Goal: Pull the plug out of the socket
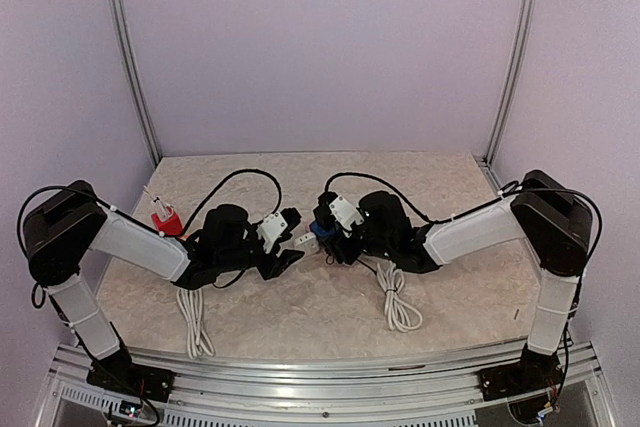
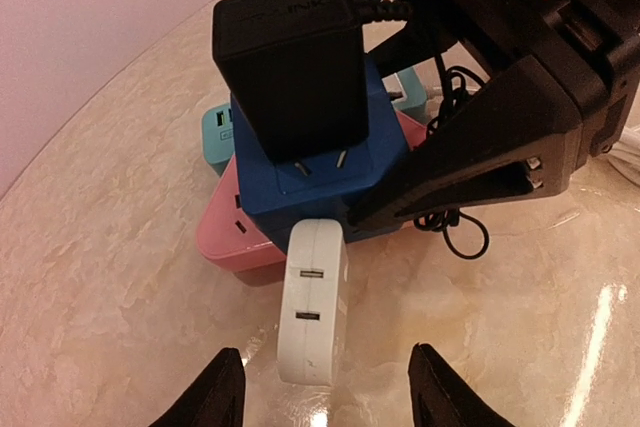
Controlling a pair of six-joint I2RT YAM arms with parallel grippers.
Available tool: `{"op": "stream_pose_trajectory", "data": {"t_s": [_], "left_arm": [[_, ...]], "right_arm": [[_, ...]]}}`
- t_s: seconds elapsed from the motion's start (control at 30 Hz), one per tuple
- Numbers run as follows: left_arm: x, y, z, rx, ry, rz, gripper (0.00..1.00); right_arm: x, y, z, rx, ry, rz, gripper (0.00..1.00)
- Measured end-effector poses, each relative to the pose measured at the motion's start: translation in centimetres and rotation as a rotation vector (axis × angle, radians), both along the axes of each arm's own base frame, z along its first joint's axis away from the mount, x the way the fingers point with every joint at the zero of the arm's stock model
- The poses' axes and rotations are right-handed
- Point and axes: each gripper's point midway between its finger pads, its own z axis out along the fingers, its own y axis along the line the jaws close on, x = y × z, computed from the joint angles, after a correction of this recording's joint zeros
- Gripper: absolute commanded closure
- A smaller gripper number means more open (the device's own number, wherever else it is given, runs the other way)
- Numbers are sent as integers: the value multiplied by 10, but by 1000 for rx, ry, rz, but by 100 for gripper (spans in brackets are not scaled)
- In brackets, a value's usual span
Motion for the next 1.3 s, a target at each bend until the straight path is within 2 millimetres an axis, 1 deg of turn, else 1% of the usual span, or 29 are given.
{"op": "stream_pose_trajectory", "data": {"t_s": [0.2, 0.33, 0.43, 0.53, 0.67, 0.9, 1.1, 1.17, 1.3], "left_arm": [[5, -10, -8, -2, 9, -19, 65], [7, -15, -10, -4, 17, -29, 78], [7, -16, -10, -6, 21, -31, 89], [8, -15, -10, -9, 30, -27, 96], [8, -15, -11, -11, 40, -26, 100], [7, -14, -12, -18, 48, -22, 100], [-3, -4, -13, -28, 60, -15, 100], [-10, 2, -17, -7, 85, -14, 100], [-17, 9, -25, 22, 120, -11, 100]], "right_arm": [[1, -5, 2, 30, 8, 12, 74], [1, -6, 3, 36, 11, 16, 89], [1, -6, 3, 38, 11, 16, 100], [1, -7, 3, 38, 10, 13, 100], [1, -7, 2, 36, 9, 10, 100], [1, -7, 2, 33, 6, 12, 100], [-2, -5, 2, 38, 12, 34, 100], [4, -9, 2, 35, 9, 11, 100], [16, -22, 2, 33, 6, -41, 100]]}}
